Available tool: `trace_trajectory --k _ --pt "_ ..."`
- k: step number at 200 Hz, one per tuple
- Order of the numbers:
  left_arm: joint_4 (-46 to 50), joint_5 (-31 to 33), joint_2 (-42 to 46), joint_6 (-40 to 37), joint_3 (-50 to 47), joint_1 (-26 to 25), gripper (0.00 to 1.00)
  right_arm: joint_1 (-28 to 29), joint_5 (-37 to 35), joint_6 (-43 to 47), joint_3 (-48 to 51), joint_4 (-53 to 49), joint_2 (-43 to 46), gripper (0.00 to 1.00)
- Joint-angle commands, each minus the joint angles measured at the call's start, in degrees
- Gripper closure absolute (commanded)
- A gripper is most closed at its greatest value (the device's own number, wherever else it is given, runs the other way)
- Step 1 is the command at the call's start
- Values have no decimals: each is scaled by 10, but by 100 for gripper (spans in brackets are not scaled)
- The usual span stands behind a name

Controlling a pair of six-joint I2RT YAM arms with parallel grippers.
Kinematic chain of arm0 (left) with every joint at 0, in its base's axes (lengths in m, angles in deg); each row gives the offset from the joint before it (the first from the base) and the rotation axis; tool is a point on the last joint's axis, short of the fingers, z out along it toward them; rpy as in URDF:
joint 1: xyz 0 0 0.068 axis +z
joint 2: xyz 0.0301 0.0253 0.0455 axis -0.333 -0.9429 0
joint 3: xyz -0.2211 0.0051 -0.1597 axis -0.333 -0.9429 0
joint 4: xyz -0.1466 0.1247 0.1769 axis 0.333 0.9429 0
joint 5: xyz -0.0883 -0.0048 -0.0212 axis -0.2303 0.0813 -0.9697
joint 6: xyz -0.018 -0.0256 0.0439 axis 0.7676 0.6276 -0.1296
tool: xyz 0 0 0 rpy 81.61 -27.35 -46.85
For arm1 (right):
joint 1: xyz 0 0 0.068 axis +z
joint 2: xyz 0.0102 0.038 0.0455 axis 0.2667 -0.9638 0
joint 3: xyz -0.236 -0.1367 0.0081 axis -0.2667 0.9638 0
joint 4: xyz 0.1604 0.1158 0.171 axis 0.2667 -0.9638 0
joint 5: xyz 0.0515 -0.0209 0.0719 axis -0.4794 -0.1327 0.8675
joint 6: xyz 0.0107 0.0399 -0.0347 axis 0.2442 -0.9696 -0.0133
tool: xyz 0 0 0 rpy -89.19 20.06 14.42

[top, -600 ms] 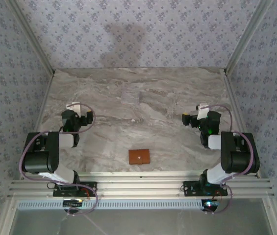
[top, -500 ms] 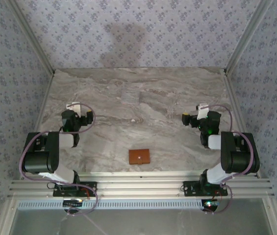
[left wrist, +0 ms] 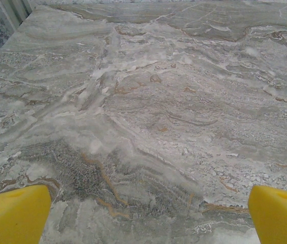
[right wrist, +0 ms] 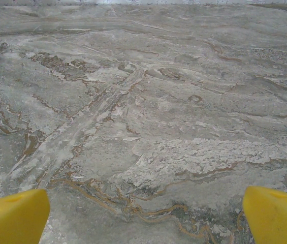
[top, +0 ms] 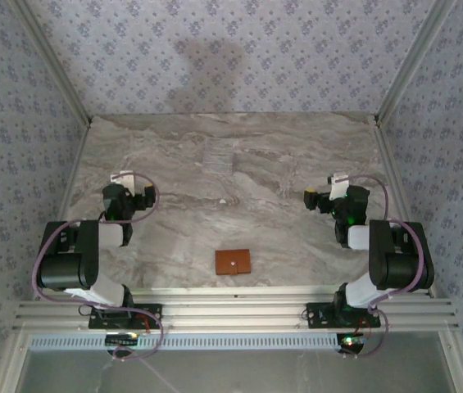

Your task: Take the credit cards out of the card holder

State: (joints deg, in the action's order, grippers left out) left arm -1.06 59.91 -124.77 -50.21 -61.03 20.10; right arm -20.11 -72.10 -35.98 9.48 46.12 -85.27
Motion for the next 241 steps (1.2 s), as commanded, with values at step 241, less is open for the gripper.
trace_trajectory --k 241 --pt "698 -53 128 237 332 -7 0 177 -177 -169 -333 -524 8 27"
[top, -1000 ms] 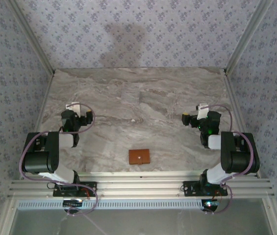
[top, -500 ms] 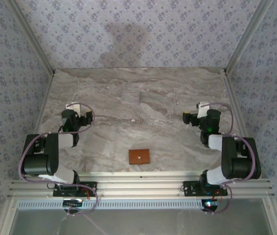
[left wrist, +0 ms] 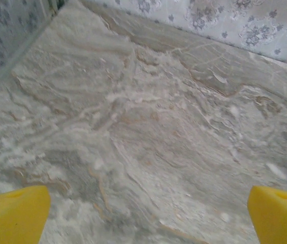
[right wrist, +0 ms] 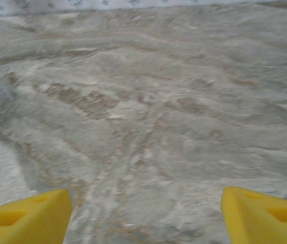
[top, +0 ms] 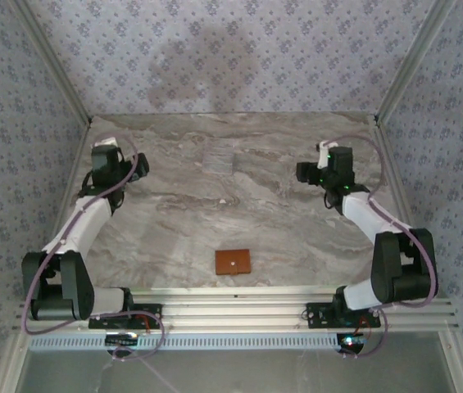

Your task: Take the credit cards out of the card holder

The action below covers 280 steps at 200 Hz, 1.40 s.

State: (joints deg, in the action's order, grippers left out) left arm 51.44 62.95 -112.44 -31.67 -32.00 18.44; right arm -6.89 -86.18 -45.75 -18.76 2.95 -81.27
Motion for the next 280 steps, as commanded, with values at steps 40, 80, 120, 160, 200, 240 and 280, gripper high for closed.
trace_trajectory --k 40,80,120,160,200,240,280 --pt "288 -113 26 39 105 24 0 98 16 -152 -175 -160 -139 40" --pt "352 -122 33 -10 139 29 0 153 25 -166 -281 -194 -227 46" --pt "351 -124 26 -51 125 30 2 175 27 -212 -376 -231 -304 58" --pt "353 -92 42 -64 108 30 2 188 32 -225 -463 -258 -367 66" --pt "355 -91 52 -70 100 30 2 199 28 -230 -541 -286 -423 68" --pt "352 -93 60 -68 97 30 2 205 35 -238 -589 -295 -464 69" --pt "352 -98 58 -67 96 30 2 208 39 -247 -625 -307 -500 69"
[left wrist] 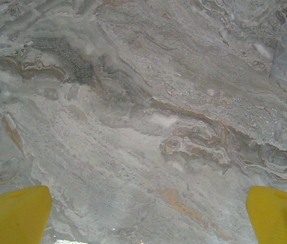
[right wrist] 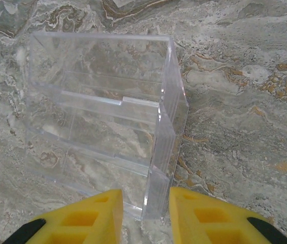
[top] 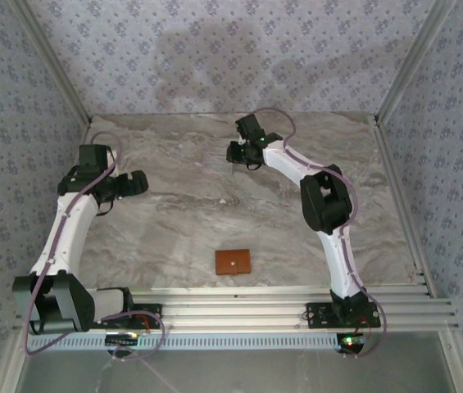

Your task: Take the credit cards out of the card holder

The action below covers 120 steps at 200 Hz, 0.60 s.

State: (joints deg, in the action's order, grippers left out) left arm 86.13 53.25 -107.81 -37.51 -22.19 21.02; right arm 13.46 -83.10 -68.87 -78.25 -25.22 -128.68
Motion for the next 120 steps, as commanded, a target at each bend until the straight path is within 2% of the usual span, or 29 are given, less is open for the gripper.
trace_trajectory --k 1,56,120 --pt "5 -1 12 -8 -3 4 2 4 8 -16 -30 -25 -26 69" --pt "5 -3 11 -7 -3 4 1 3 27 -28 -52 -21 -62 69" --pt "5 0 10 -7 -4 4 1 3 -18 -21 -47 -56 -55 78"
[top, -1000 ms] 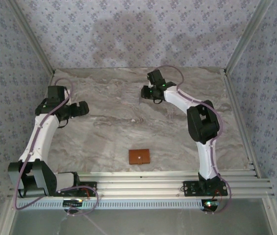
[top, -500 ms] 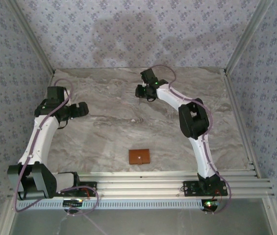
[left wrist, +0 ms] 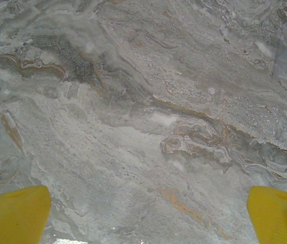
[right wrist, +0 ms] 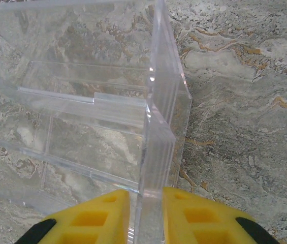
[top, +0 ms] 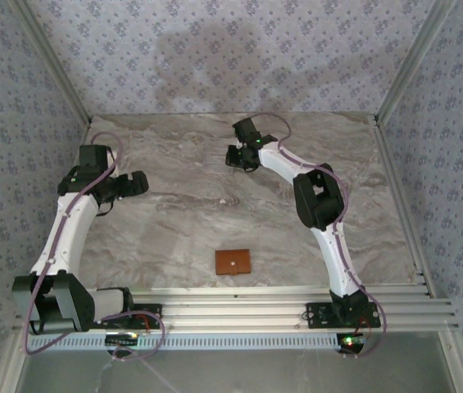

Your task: Take the credit cards out of the card holder

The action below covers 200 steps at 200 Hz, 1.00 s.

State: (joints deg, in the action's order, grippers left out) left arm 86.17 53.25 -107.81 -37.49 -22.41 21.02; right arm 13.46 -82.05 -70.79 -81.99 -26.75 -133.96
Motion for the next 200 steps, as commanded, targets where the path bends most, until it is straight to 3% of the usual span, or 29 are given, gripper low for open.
trace_trajectory --k 1,109,163,200 --pt "5 0 10 -7 -1 4 1 3 -29 -1 -10 -40 -2 78" --pt "6 8 2 -6 1 4 1 -3 -65 51 72 -57 76 91" --pt "9 15 -6 -9 2 5 1 -20 -71 62 165 -52 153 93" --pt "11 24 -12 -9 4 6 1 -21 -122 66 215 -74 203 93"
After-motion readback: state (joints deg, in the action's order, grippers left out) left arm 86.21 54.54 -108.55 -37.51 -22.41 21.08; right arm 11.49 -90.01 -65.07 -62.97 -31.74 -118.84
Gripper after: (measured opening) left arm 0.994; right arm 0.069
